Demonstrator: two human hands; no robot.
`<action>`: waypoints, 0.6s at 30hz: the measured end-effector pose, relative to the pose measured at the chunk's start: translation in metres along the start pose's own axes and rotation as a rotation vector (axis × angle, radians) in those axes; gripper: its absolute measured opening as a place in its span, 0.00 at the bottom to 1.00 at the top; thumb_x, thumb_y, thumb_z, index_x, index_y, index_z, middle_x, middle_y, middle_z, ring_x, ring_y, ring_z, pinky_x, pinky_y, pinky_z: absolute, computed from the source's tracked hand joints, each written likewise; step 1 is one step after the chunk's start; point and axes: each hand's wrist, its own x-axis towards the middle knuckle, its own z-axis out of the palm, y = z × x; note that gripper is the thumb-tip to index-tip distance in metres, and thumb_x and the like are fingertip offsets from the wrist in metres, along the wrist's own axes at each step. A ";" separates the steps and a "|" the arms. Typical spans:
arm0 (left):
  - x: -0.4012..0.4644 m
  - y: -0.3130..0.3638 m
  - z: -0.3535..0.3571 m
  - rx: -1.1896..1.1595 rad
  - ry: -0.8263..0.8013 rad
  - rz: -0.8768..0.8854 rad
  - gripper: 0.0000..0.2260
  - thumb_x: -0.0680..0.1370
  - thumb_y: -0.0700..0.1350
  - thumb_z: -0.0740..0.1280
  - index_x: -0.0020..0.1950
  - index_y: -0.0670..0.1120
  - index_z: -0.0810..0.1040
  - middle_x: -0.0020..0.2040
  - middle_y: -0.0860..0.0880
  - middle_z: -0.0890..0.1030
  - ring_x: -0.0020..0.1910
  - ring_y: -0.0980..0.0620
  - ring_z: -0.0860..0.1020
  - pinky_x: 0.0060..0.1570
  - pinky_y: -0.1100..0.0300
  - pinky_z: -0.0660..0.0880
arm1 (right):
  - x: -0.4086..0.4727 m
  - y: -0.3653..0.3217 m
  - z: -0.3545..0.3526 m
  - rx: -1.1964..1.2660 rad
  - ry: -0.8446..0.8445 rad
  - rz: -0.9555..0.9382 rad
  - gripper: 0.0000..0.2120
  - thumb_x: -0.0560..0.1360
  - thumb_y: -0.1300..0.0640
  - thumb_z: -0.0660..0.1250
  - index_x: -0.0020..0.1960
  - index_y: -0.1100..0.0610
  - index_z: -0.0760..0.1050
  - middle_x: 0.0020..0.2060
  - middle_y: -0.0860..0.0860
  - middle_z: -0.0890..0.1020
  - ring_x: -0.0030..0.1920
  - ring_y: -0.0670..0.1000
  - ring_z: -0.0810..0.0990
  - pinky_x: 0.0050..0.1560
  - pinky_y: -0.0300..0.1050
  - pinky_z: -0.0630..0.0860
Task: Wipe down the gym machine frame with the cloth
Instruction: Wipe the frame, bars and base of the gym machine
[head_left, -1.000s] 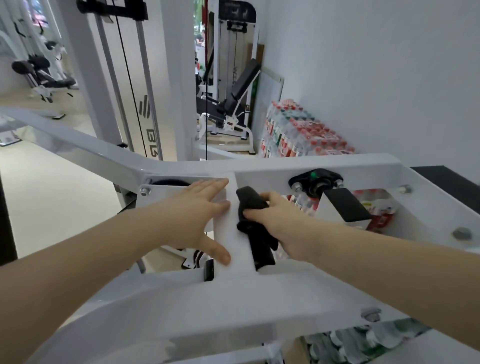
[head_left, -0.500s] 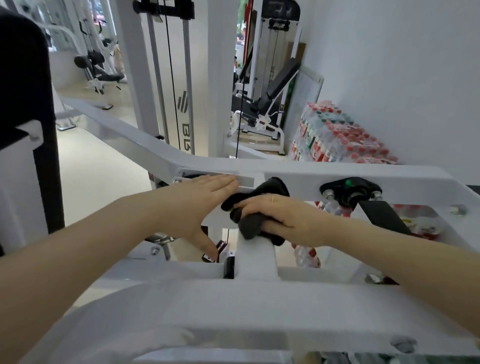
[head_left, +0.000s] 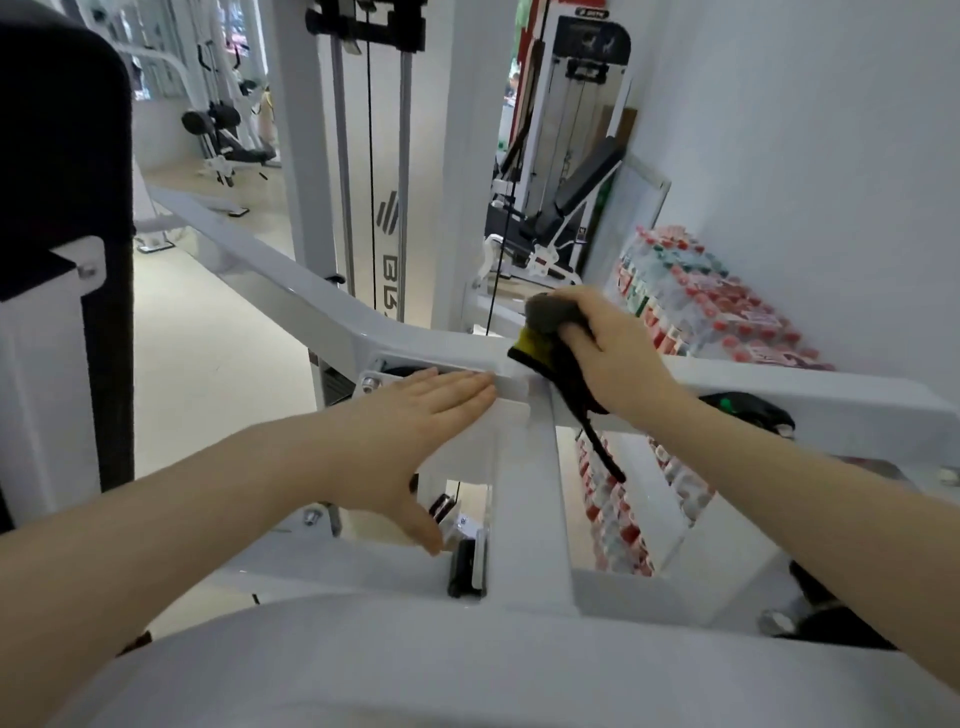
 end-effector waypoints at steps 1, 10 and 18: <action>0.000 0.000 0.000 0.009 0.000 -0.001 0.56 0.64 0.67 0.69 0.73 0.50 0.31 0.67 0.58 0.28 0.67 0.63 0.30 0.62 0.69 0.26 | 0.007 0.003 0.011 -0.014 -0.147 -0.039 0.14 0.79 0.65 0.57 0.63 0.58 0.72 0.55 0.51 0.77 0.54 0.49 0.74 0.57 0.37 0.69; -0.001 0.003 0.001 0.068 -0.003 -0.009 0.52 0.67 0.66 0.67 0.66 0.52 0.26 0.65 0.59 0.26 0.63 0.64 0.26 0.55 0.74 0.21 | 0.013 0.025 0.011 0.035 -0.399 0.030 0.13 0.79 0.62 0.58 0.59 0.51 0.75 0.53 0.48 0.79 0.55 0.49 0.76 0.55 0.36 0.68; -0.004 0.004 -0.002 0.086 0.038 -0.076 0.38 0.78 0.58 0.59 0.75 0.50 0.35 0.75 0.55 0.34 0.72 0.61 0.35 0.65 0.69 0.31 | -0.069 -0.012 -0.015 0.135 -0.452 -0.183 0.10 0.74 0.61 0.67 0.52 0.50 0.79 0.51 0.45 0.74 0.50 0.35 0.71 0.54 0.22 0.63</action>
